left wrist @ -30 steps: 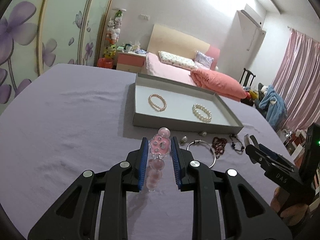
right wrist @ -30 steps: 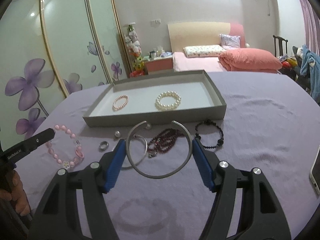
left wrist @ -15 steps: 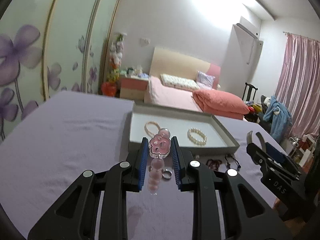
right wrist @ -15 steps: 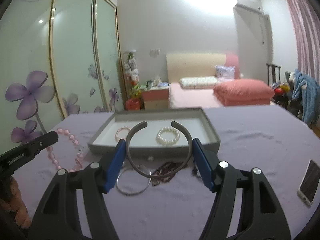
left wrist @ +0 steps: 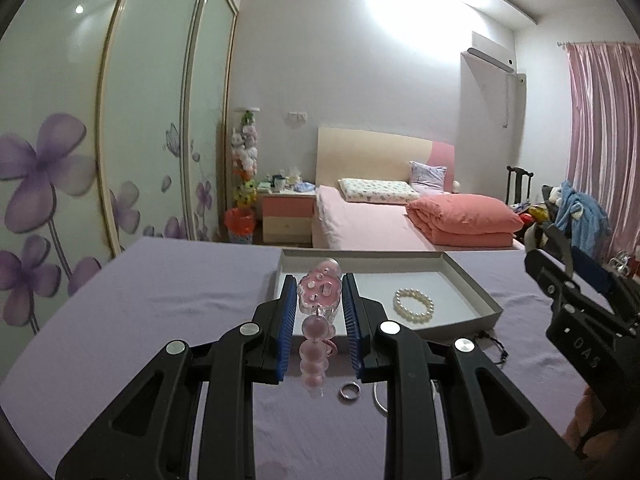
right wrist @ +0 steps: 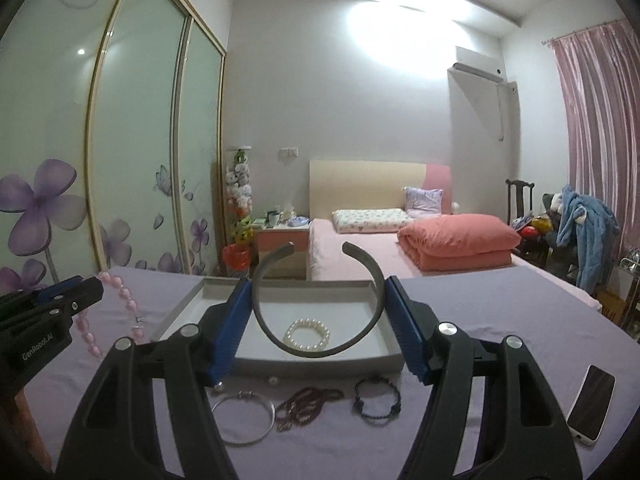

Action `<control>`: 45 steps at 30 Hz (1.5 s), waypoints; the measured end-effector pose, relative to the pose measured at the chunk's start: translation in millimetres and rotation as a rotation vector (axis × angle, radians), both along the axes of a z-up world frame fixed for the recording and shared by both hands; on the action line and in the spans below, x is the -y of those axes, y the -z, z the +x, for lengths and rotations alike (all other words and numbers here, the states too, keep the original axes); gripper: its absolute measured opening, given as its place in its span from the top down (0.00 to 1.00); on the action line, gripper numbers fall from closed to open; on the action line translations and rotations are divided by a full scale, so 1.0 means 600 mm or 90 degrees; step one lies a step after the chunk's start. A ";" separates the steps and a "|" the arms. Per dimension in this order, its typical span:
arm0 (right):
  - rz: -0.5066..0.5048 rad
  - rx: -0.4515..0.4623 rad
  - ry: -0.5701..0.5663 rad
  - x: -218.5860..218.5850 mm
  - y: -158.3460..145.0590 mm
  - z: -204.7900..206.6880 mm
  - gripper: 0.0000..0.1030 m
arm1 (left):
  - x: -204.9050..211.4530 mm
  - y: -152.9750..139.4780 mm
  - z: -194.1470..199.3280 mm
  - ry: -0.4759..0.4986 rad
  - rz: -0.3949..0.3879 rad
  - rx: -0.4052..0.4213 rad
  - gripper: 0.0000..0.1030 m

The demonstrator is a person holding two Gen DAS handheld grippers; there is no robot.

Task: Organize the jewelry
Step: 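Carry the bead bracelet and cuff over the tray and open both tools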

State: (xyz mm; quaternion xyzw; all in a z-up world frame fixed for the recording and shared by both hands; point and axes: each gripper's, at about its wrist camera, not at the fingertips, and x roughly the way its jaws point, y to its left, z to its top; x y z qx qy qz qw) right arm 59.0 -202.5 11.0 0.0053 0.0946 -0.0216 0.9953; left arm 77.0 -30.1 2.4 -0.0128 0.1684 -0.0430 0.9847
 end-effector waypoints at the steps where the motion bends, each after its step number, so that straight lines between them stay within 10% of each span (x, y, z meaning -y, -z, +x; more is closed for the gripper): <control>1: -0.001 0.004 0.002 0.000 -0.001 0.001 0.37 | 0.003 -0.002 0.004 -0.004 0.007 0.005 0.77; 25: -0.007 -0.003 0.013 0.015 0.004 0.128 0.37 | 0.016 0.017 0.127 0.009 0.002 -0.030 0.77; 45: 0.083 -0.295 -0.071 0.020 0.125 0.361 0.35 | 0.024 0.073 0.257 0.050 -0.033 -0.151 0.75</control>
